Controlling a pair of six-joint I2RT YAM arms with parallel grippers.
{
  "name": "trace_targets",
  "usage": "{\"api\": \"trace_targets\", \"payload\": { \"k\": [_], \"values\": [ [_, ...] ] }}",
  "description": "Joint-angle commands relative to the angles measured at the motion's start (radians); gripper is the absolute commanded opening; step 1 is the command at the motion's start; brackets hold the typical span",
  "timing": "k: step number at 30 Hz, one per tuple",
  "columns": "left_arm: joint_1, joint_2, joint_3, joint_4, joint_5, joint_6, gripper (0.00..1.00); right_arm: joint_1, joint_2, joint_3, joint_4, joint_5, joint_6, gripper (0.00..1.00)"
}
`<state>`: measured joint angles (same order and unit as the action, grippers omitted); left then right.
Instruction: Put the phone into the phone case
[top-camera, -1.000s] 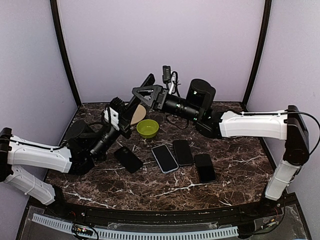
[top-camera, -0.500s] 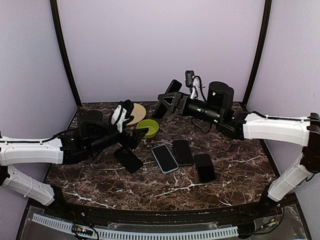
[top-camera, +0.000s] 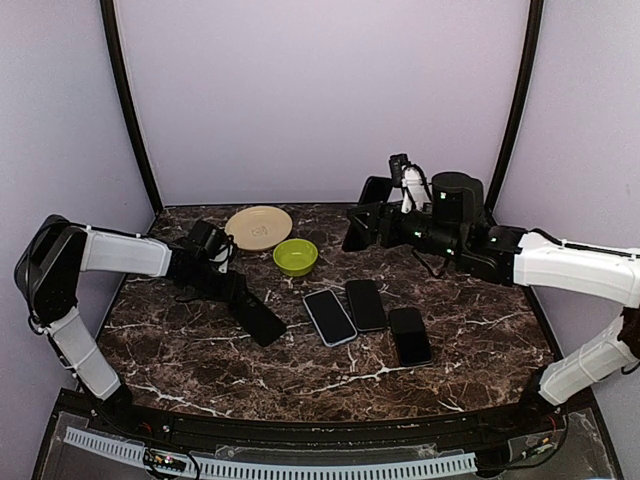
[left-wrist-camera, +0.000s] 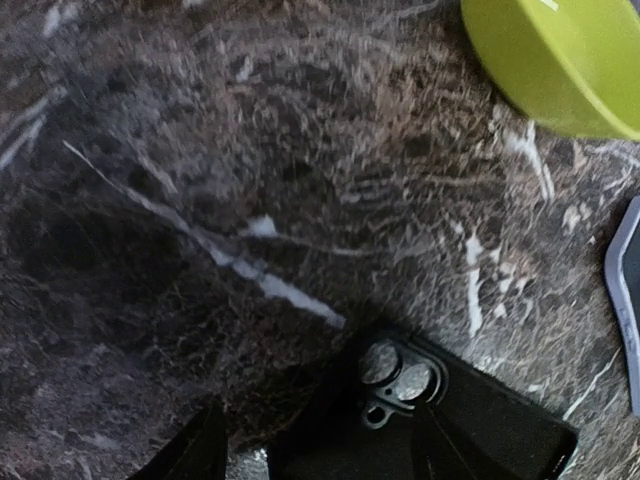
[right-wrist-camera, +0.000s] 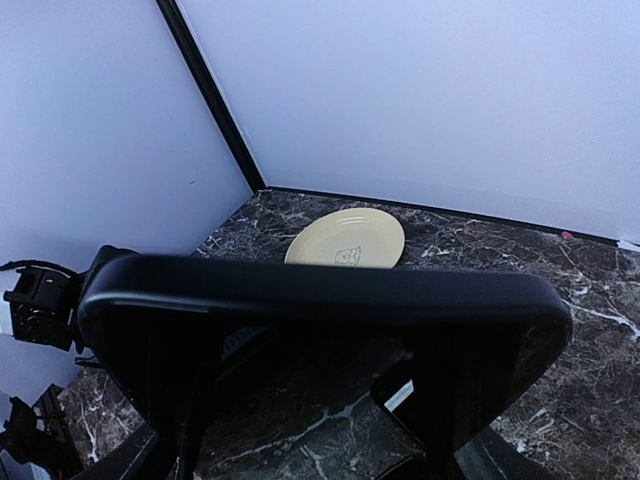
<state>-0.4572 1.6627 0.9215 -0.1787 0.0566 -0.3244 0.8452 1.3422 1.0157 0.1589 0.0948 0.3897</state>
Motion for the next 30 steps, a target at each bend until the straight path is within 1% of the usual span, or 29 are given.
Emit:
{"api": "trace_targets", "payload": {
  "k": [1,4,5,6,7,9,10,14,18,22,23,26,27,30],
  "values": [
    [-0.001,0.028,0.035,-0.101,0.044,0.011,0.58,0.0,-0.04,-0.007,0.03,0.014,-0.034,0.38],
    [-0.003,0.029,0.019,-0.102,0.047,0.024,0.46,-0.001,-0.043,-0.009,0.028,0.022,-0.041,0.38],
    [-0.003,0.029,0.009,-0.103,0.042,0.031,0.39,0.0,-0.043,-0.009,0.028,0.022,-0.043,0.38],
    [-0.004,0.028,0.005,-0.101,0.039,0.035,0.35,-0.001,-0.044,-0.009,0.028,0.02,-0.044,0.38],
    [-0.008,0.029,-0.003,-0.102,0.032,0.044,0.28,-0.001,-0.042,-0.007,0.03,0.02,-0.045,0.38],
    [-0.018,0.03,-0.009,-0.103,0.017,0.056,0.2,-0.001,-0.042,-0.004,0.028,0.017,-0.05,0.38],
    [-0.023,0.03,-0.011,-0.105,0.013,0.059,0.19,0.0,-0.043,-0.001,0.024,0.013,-0.053,0.38],
    [-0.077,0.02,-0.017,-0.113,-0.04,0.083,0.01,0.0,-0.048,0.001,0.002,0.018,-0.062,0.37],
    [-0.186,-0.025,-0.04,-0.124,-0.157,0.095,0.0,0.008,-0.054,0.0,-0.052,0.024,-0.069,0.34],
    [-0.309,-0.073,-0.068,-0.16,-0.227,0.077,0.0,0.047,-0.059,-0.01,-0.129,0.058,-0.088,0.34],
    [-0.346,-0.088,-0.071,-0.184,-0.234,0.071,0.0,0.057,-0.061,-0.014,-0.146,0.062,-0.09,0.33],
    [-0.398,-0.114,-0.065,-0.232,-0.224,0.049,0.0,0.097,-0.066,-0.02,-0.202,0.067,-0.091,0.32],
    [-0.43,-0.117,-0.062,-0.248,-0.224,0.043,0.0,0.115,-0.065,-0.021,-0.214,0.071,-0.092,0.31],
    [-0.521,-0.1,-0.032,-0.25,-0.201,0.007,0.0,0.176,-0.046,-0.02,-0.256,0.091,-0.094,0.31]
  ]
}}
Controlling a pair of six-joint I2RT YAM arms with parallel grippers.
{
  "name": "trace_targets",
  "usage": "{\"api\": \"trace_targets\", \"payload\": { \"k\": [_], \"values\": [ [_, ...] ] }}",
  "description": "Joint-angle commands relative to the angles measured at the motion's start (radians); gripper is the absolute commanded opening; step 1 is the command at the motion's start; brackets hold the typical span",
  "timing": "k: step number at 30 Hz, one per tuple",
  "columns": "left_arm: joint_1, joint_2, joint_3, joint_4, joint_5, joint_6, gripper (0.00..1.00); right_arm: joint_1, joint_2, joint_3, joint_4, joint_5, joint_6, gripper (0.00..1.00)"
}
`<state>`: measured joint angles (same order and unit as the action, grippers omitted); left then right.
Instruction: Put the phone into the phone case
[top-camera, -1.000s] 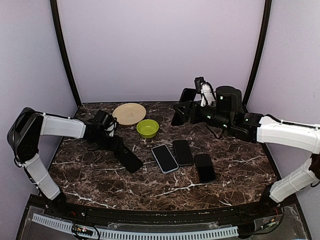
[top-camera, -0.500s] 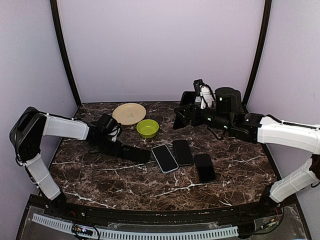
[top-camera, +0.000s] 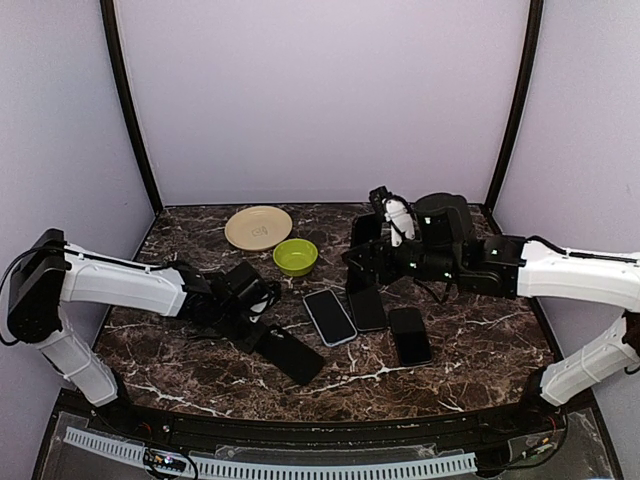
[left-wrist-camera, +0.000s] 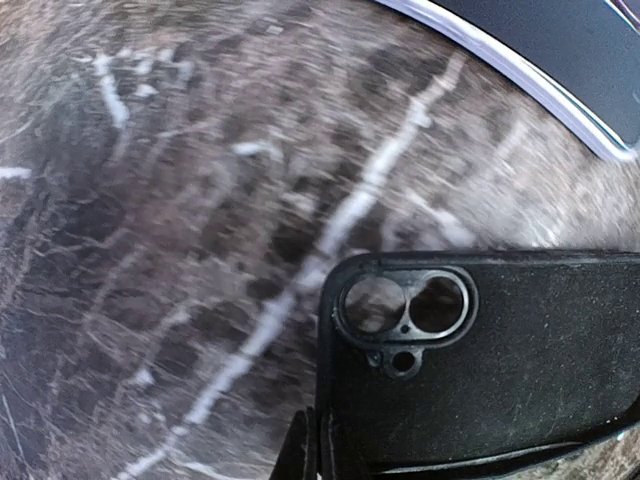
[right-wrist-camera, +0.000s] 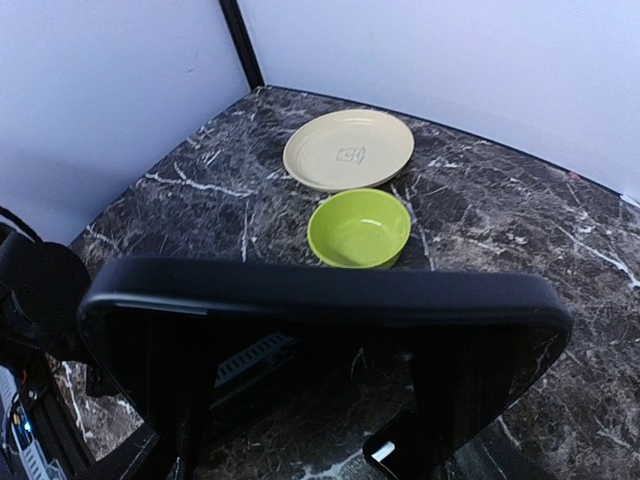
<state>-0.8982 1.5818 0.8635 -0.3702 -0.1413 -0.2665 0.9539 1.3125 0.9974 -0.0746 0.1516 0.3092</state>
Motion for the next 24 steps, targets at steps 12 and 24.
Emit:
{"api": "trace_targets", "payload": {
  "k": [12,24],
  "values": [
    [-0.168,0.058,0.13,-0.062,0.009,-0.158,0.32,0.279,0.07,-0.054,-0.083,0.096,0.092,0.27],
    [-0.029,-0.233,-0.051,-0.057,-0.082,-0.237,0.8,0.388,0.41,0.118,-0.121,0.025,0.06,0.22]
  ]
}}
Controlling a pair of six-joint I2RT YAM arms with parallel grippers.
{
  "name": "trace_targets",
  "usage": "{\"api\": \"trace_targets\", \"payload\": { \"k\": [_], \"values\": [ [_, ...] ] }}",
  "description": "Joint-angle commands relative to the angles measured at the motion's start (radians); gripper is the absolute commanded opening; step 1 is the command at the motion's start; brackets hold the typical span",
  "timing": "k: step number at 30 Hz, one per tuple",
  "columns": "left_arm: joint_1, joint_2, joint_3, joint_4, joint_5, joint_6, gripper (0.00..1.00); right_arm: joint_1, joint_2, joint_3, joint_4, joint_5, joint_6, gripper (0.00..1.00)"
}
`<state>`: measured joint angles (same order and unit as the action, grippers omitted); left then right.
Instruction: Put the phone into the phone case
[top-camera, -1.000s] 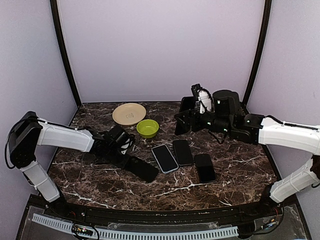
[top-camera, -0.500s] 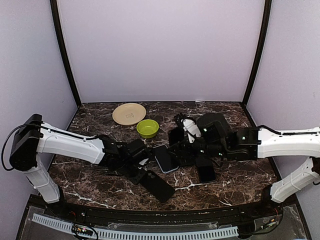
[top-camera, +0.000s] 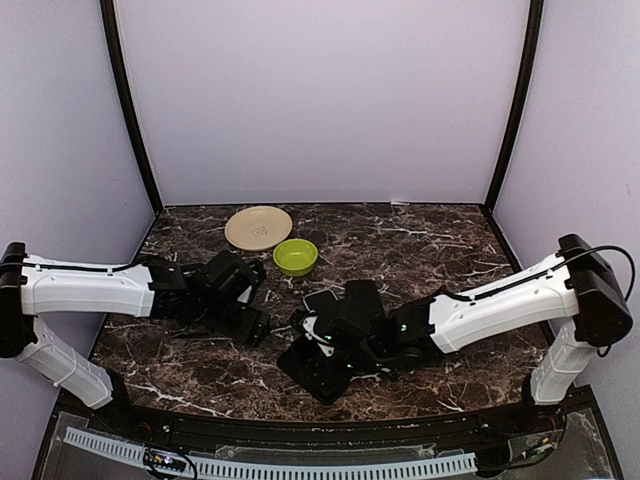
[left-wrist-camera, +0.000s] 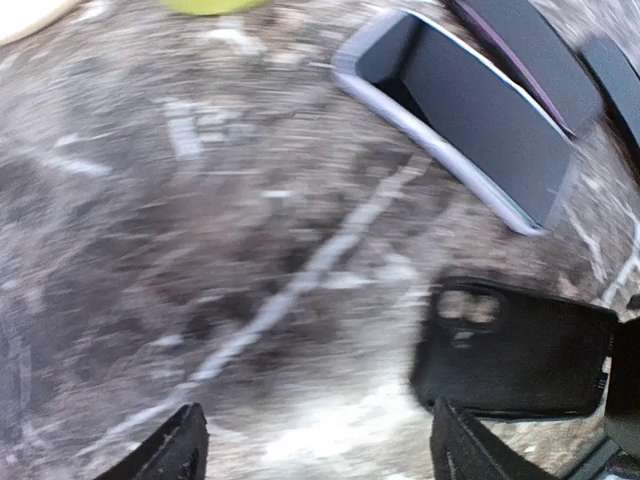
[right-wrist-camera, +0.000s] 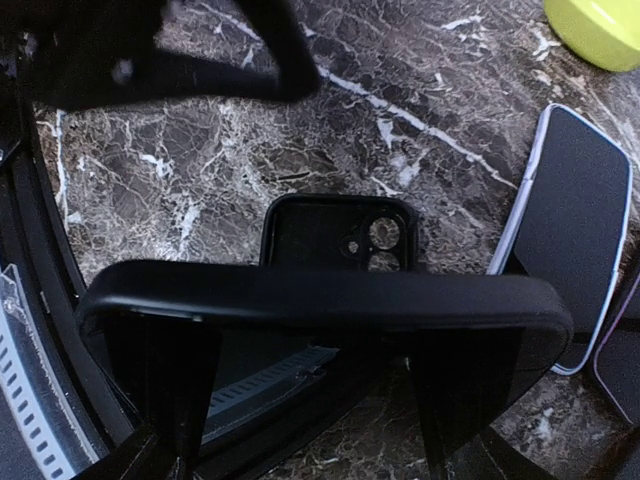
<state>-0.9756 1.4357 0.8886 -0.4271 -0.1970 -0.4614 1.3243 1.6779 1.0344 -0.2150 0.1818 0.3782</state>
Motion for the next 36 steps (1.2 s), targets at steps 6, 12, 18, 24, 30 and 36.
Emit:
{"api": "trace_targets", "payload": {
  "k": [6,12,18,24,30,36],
  "values": [
    [0.064,-0.111,-0.105,0.022,-0.014,-0.036,0.83,0.031,0.111,0.159,-0.051,0.073,-0.007,0.2],
    [0.064,-0.071,-0.091,0.033,0.009,-0.015,0.83,0.031,0.147,0.194,-0.113,0.103,-0.01,0.18],
    [0.065,-0.061,-0.09,0.039,0.01,-0.002,0.84,0.032,0.157,0.169,-0.16,0.082,0.043,0.18],
    [0.065,-0.045,-0.089,0.039,0.015,0.007,0.84,0.032,0.189,0.149,-0.206,0.062,0.054,0.17],
    [0.066,-0.04,-0.08,0.037,0.012,0.015,0.84,0.032,0.187,0.17,-0.269,0.06,0.02,0.16],
    [0.064,-0.035,-0.083,0.03,0.006,0.015,0.84,0.029,0.258,0.173,-0.299,0.027,0.084,0.38]
  ]
}}
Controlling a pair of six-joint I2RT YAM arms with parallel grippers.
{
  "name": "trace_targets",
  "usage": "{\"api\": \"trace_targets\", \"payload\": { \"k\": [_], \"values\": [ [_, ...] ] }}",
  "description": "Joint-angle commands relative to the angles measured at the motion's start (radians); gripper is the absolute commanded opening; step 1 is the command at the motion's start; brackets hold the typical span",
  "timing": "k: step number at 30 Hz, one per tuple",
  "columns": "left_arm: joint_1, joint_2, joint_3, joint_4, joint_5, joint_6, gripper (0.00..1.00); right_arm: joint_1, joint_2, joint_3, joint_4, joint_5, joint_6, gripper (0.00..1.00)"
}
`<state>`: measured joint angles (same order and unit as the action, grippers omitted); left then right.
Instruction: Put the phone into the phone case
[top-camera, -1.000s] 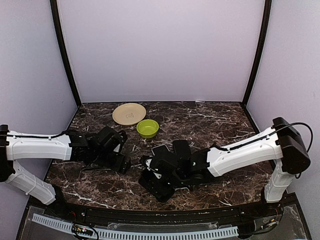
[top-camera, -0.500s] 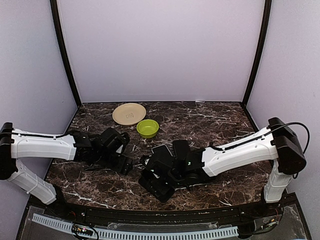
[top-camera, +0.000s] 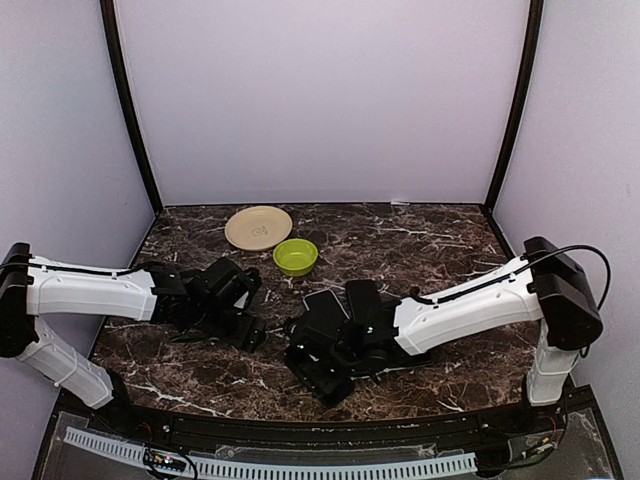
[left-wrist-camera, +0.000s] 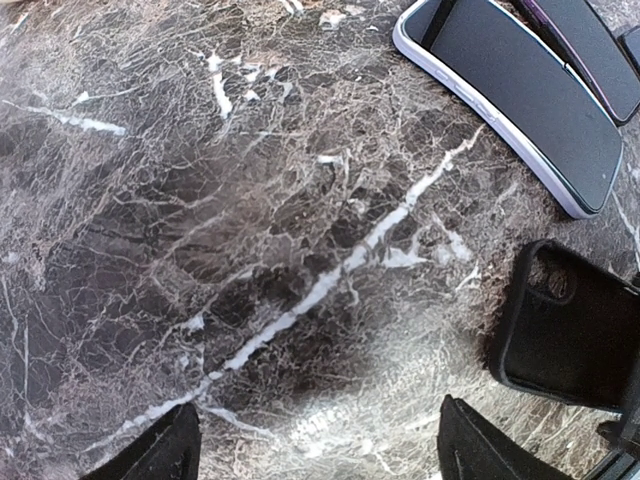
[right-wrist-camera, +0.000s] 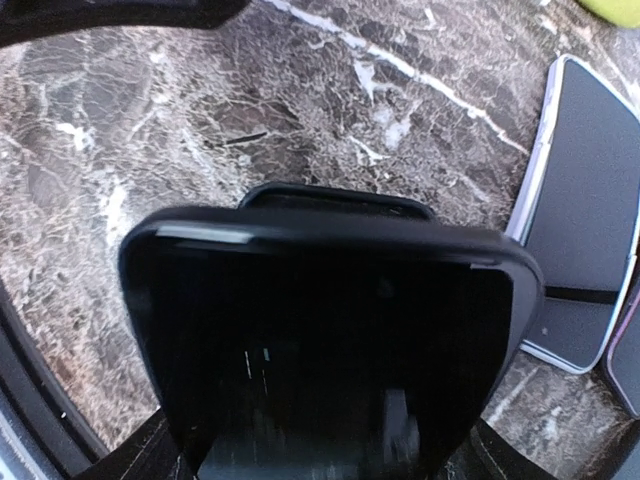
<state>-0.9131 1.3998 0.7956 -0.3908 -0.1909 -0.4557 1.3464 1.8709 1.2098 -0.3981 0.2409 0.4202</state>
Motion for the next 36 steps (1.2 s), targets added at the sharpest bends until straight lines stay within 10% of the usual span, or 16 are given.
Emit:
{"api": "trace_targets", "payload": {
  "k": [1,14,20,26,31,36],
  "values": [
    [0.002,0.002,0.01,-0.006,0.0,0.009,0.84,0.003,0.068,0.001,-0.123,-0.013,0.057,0.47],
    [0.001,0.025,0.031,0.015,0.054,0.031,0.84,-0.019,0.085,0.06,-0.184,0.06,0.091,0.98],
    [-0.014,0.027,0.029,0.039,0.105,0.086,0.79,-0.03,0.031,0.119,-0.244,0.056,0.071,0.99],
    [-0.07,0.063,0.016,0.096,0.216,0.157,0.49,-0.057,-0.053,0.108,-0.278,-0.021,0.069,0.89],
    [-0.114,0.132,0.032,0.125,0.325,0.21,0.28,-0.107,-0.079,0.015,-0.207,-0.07,0.111,0.53],
    [-0.128,0.19,0.049,0.186,0.359,0.245,0.22,-0.127,-0.068,-0.044,-0.13,-0.119,0.139,0.38]
  ]
}}
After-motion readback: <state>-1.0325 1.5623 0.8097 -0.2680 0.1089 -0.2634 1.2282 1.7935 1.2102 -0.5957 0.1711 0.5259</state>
